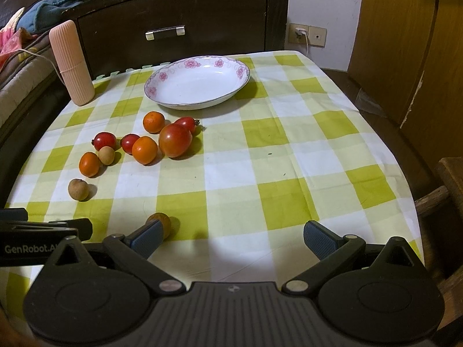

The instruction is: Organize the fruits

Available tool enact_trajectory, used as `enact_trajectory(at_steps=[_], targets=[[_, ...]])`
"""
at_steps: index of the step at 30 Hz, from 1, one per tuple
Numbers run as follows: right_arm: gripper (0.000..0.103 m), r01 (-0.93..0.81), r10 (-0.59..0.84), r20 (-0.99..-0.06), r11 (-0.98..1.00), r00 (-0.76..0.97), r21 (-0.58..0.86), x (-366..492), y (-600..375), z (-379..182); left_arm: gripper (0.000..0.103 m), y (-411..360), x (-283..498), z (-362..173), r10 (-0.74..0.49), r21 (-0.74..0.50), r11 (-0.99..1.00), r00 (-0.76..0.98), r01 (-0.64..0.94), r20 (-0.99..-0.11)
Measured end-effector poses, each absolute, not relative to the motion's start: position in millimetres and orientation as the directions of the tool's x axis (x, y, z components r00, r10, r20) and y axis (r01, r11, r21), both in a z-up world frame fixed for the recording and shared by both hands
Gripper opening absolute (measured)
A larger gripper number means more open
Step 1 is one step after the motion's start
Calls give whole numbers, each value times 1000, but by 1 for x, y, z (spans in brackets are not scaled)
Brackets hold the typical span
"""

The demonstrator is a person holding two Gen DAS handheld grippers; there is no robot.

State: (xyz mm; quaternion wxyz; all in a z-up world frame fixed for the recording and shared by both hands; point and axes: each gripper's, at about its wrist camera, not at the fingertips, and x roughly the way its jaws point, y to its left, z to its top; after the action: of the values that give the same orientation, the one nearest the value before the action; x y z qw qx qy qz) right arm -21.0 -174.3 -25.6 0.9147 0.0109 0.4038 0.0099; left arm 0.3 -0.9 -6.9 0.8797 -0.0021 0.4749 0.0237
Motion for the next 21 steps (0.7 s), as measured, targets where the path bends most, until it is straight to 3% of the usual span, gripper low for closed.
enact_trajectory(at_steps=[21], targets=[[101, -22, 38, -746, 999, 665, 31, -20, -171, -28, 100, 1, 0, -10, 45, 24, 999, 535, -46, -844]])
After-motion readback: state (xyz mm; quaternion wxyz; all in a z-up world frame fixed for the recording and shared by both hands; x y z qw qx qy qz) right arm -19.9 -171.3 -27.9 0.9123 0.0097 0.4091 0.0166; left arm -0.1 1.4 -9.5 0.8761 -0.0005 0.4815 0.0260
